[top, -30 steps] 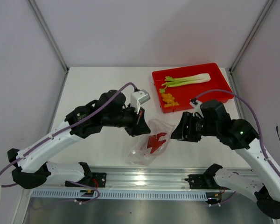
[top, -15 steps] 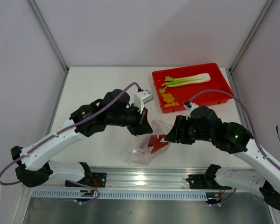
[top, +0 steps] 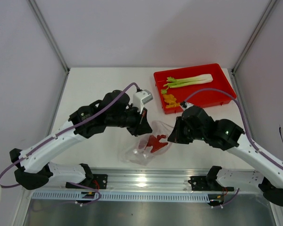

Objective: Place the food in the zip-top bag and seal the zipper
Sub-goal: Adjust the zipper food storage bag at the center of the board.

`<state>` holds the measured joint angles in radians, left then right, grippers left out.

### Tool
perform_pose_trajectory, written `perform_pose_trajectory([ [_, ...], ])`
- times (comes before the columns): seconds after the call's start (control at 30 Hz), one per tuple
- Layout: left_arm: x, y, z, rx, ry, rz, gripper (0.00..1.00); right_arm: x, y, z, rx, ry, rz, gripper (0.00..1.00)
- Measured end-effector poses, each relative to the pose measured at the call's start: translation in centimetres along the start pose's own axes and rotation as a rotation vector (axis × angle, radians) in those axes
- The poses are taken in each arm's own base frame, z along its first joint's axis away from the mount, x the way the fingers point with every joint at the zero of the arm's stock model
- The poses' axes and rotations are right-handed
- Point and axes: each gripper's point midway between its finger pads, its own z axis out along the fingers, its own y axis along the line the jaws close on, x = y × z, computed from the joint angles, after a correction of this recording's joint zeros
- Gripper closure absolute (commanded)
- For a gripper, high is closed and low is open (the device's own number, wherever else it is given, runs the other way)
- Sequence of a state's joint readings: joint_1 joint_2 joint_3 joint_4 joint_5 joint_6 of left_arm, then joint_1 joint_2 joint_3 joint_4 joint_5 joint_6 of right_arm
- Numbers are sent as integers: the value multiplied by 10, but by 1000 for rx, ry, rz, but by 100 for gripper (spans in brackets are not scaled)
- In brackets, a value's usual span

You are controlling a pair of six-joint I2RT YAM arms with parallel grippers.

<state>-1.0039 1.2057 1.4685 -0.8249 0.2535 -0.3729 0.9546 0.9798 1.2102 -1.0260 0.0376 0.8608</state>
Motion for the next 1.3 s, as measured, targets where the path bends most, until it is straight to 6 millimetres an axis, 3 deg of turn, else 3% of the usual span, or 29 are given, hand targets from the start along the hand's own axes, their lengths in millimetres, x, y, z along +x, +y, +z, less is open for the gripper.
perform_pose_trajectory([
  [0.17, -5, 29, -13, -80, -50, -45, 99, -27, 40, 11, -26, 14, -64, 100],
  [0.37, -10, 67, -52, -218, -120, -87, 99, -68, 90, 30, -102, 2, -123, 100],
  [0.57, -35, 65, -94, -291, -212, -25, 99, -93, 108, 41, -161, -7, -144, 100],
  [0.73, -33, 61, -104, -286, -243, -8, 99, -91, 111, 46, -191, 15, -173, 100],
  [0.87, -13, 68, -89, -264, -221, -26, 99, -83, 94, 60, -181, 35, -177, 100],
  [1.07, 48, 81, -26, -149, -74, -153, 99, -28, 18, 95, -25, 166, -134, 99],
  [1.17, 67, 81, -6, -108, -11, -201, 99, -14, -4, 98, 30, 185, -127, 97],
  [1.23, 65, 75, 1, -77, -5, -198, 99, -12, -10, 93, 39, 170, -126, 93],
  [1.3, 60, 71, 4, -59, -11, -187, 99, -15, -10, 84, 30, 138, -125, 73],
])
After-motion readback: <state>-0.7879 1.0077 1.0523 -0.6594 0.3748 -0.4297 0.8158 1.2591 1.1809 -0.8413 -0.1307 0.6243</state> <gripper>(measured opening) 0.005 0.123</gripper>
